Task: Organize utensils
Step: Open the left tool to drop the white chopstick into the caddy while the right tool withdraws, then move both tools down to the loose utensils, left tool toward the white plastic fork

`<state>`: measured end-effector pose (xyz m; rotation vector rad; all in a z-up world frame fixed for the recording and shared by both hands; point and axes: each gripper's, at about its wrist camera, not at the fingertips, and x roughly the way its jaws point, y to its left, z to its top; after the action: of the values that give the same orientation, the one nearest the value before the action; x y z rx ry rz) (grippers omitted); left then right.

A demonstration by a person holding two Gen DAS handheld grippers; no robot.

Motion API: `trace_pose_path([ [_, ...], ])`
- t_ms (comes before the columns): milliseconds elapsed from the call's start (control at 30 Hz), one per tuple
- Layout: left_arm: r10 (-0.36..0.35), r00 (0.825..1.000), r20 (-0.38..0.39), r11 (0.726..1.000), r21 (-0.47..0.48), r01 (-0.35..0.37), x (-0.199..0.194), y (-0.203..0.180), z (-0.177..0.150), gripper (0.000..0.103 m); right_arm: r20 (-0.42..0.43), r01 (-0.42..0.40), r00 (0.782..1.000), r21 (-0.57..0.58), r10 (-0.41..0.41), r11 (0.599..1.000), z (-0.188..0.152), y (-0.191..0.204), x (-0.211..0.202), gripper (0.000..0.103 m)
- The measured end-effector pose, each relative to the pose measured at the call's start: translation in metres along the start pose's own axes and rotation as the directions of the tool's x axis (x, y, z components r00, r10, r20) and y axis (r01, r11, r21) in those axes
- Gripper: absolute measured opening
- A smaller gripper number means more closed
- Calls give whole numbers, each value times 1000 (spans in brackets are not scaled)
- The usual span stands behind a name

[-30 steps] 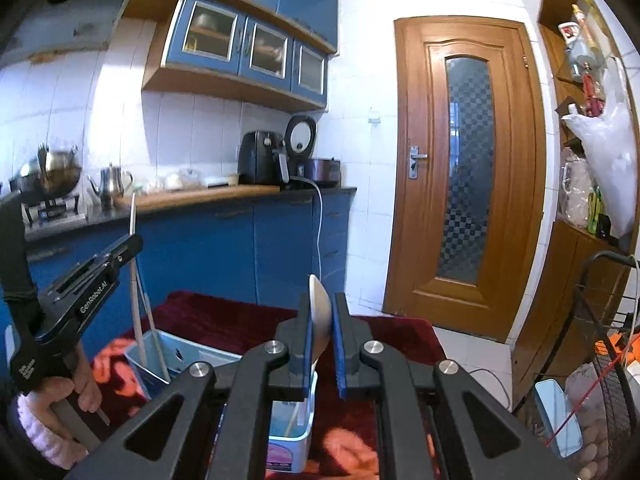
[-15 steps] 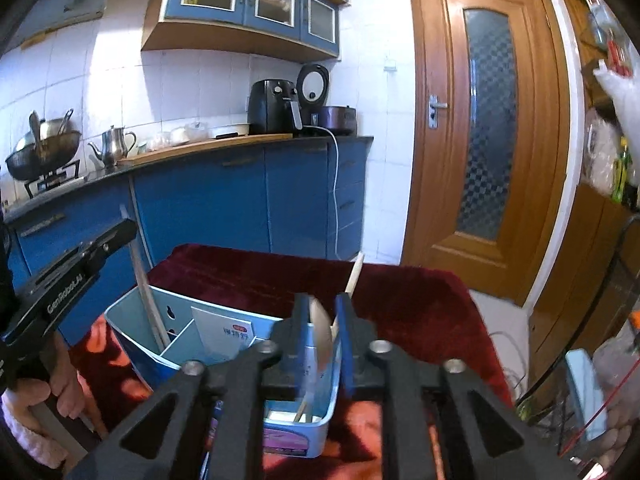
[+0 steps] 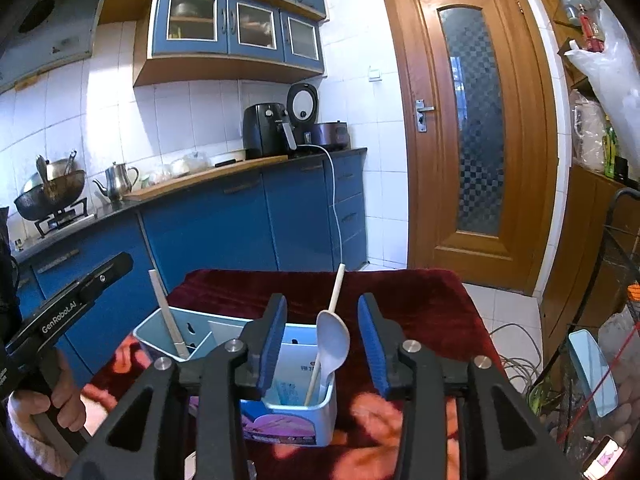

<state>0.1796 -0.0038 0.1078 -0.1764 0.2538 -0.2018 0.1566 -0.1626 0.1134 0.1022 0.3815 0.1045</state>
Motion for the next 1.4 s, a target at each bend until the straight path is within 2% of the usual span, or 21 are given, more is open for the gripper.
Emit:
trace_pose_path([
  [300, -1, 999, -52, 1000, -11, 1, -33, 1, 3, 24, -4, -24, 1000, 27, 24, 999, -5, 6, -31, 42],
  [700, 50, 990, -130, 999, 18, -48, -71, 3, -11, 24, -64, -57, 996, 56, 61, 997, -31, 15, -59, 46],
  [933, 60, 971, -232, 998, 2, -62, -78, 9, -29, 24, -117, -65, 990, 62, 72, 996, -51, 18, -65, 46],
  [1167, 43, 940, -339, 999, -1, -46, -77, 9, -53, 24, -182, -65, 980, 84, 80, 994, -72, 16, -63, 46],
  [1400, 54, 914, -402, 998, 7, -56, -71, 9, -70, 24, -227, -63, 970, 106, 86, 992, -88, 11, -60, 46],
])
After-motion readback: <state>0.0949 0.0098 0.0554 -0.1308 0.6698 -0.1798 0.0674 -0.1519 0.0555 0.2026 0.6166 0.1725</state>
